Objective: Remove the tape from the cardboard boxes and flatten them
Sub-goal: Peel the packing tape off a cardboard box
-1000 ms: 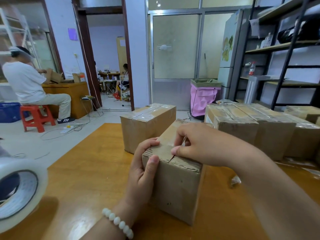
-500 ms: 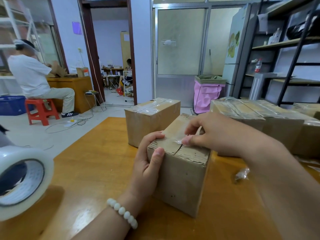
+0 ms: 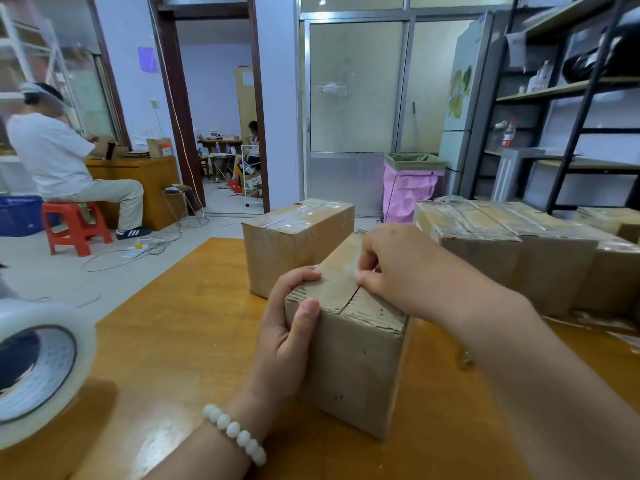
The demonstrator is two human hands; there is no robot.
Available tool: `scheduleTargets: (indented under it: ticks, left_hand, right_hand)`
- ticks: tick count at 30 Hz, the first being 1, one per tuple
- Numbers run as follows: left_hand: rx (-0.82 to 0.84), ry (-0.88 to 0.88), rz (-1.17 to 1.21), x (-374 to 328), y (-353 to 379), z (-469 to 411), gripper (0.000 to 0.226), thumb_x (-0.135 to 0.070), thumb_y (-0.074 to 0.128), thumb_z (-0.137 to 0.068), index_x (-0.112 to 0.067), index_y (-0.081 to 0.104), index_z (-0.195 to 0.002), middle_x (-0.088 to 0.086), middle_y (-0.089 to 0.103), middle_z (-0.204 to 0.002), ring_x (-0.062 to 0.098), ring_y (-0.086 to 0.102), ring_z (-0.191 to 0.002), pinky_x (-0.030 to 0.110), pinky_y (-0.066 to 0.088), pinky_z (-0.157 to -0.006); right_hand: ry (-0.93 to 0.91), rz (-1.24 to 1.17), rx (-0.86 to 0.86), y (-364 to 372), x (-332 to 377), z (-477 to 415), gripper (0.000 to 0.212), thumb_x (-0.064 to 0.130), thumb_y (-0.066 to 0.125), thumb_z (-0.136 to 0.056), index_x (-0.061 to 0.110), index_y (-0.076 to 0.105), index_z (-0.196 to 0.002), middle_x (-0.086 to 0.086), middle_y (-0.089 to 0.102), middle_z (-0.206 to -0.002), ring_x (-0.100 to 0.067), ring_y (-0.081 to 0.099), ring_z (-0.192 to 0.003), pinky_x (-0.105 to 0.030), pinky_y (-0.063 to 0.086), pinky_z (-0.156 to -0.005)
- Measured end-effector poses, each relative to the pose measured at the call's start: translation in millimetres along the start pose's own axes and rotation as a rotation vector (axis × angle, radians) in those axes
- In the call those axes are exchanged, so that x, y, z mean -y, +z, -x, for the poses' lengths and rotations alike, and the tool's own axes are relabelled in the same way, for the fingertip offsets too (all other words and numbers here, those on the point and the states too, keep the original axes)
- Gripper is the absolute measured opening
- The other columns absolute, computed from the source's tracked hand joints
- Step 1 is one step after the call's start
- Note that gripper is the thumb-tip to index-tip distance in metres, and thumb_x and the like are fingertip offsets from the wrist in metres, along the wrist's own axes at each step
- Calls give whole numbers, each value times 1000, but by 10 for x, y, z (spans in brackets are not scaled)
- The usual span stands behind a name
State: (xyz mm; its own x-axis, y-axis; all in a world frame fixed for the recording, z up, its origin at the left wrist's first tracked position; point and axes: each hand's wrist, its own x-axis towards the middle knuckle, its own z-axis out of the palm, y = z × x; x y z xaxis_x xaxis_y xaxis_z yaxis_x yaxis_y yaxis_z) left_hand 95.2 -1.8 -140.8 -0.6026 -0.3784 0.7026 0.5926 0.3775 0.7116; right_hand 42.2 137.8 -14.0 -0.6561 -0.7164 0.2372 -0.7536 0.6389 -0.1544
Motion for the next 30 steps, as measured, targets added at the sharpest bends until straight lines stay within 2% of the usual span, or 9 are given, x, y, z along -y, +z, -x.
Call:
scheduleTargets:
  ticks: [3, 5, 7, 10, 15, 18, 23, 26, 30]
  left_hand:
    - [0, 7, -4, -17, 1, -8, 23, -54, 49, -87, -48, 59, -106, -26, 60, -116, -1, 55, -111, 9, 39, -90]
    - [5, -2, 4, -12, 5, -7, 25, -47, 46, -86, -42, 59, -107, -26, 60, -116, -1, 55, -111, 9, 39, -90]
    - [6, -3, 9, -6, 5, -6, 27, -52, 48, -86, -38, 59, -107, -25, 60, -116, 0, 56, -110, 10, 39, -90]
    - [-1, 2, 5, -6, 6, -2, 29, -55, 50, -86, -37, 59, -107, -24, 60, -116, -1, 55, -110, 9, 39, -90]
    - [-16, 7, -1, -17, 10, -7, 31, -43, 43, -86, -28, 61, -105, -19, 62, -116, 3, 56, -113, 11, 38, -93]
    - [-23, 18, 7, -12, -7, -18, 34, -41, 44, -87, -18, 60, -107, -11, 64, -117, 7, 58, -113, 13, 40, -93]
    - [-117, -11, 91, -11, -89, -108, 19, -40, 49, -85, -36, 67, -90, -3, 69, -108, 15, 62, -106, 24, 46, -90]
    - [-182, -47, 158, -14, -169, -182, 17, -37, 53, -81, -34, 70, -80, -3, 71, -103, 16, 62, -101, 30, 48, -87]
    - [-151, -59, 133, -11, -192, -173, 27, -36, 54, -78, -12, 64, -82, -3, 70, -104, 13, 61, -101, 24, 46, -85]
  right_hand:
    - [27, -150, 34, -54, -73, 21, 19, 35, 61, -90, 19, 63, -81, 11, 56, -85, -7, 53, -79, -18, 40, -65]
    - [49, -175, 37, -80, -133, 39, 12, 34, 62, -90, 23, 65, -91, 11, 58, -90, -9, 55, -85, -16, 40, -66]
    - [68, -112, 66, -86, -158, 44, 21, 38, 61, -90, 21, 67, -102, 8, 59, -100, -10, 54, -92, -21, 42, -71]
    - [58, -66, 88, -75, -111, 46, 24, 37, 57, -93, 19, 71, -99, 3, 63, -101, -13, 57, -93, -27, 47, -81]
    - [37, 91, 31, 4, -34, 10, 26, 31, 48, -97, 8, 60, -94, -5, 57, -108, -23, 56, -97, -33, 47, -84]
    - [39, 95, -19, 7, -33, -2, 15, 27, 48, -97, 15, 49, -89, -5, 53, -110, -24, 55, -99, -32, 45, -83]
    - [59, 88, -109, 57, 9, -21, 8, 20, 48, -95, 16, 50, -88, -5, 52, -109, -26, 55, -99, -31, 42, -80]
    - [54, -25, -44, 37, 71, 0, 22, 32, 51, -95, 11, 59, -95, -4, 56, -106, -22, 55, -101, -31, 46, -84]
    - [116, -137, 30, -14, 26, 21, 42, 46, 53, -93, 6, 66, -96, -8, 63, -97, -22, 59, -90, -25, 42, -67]
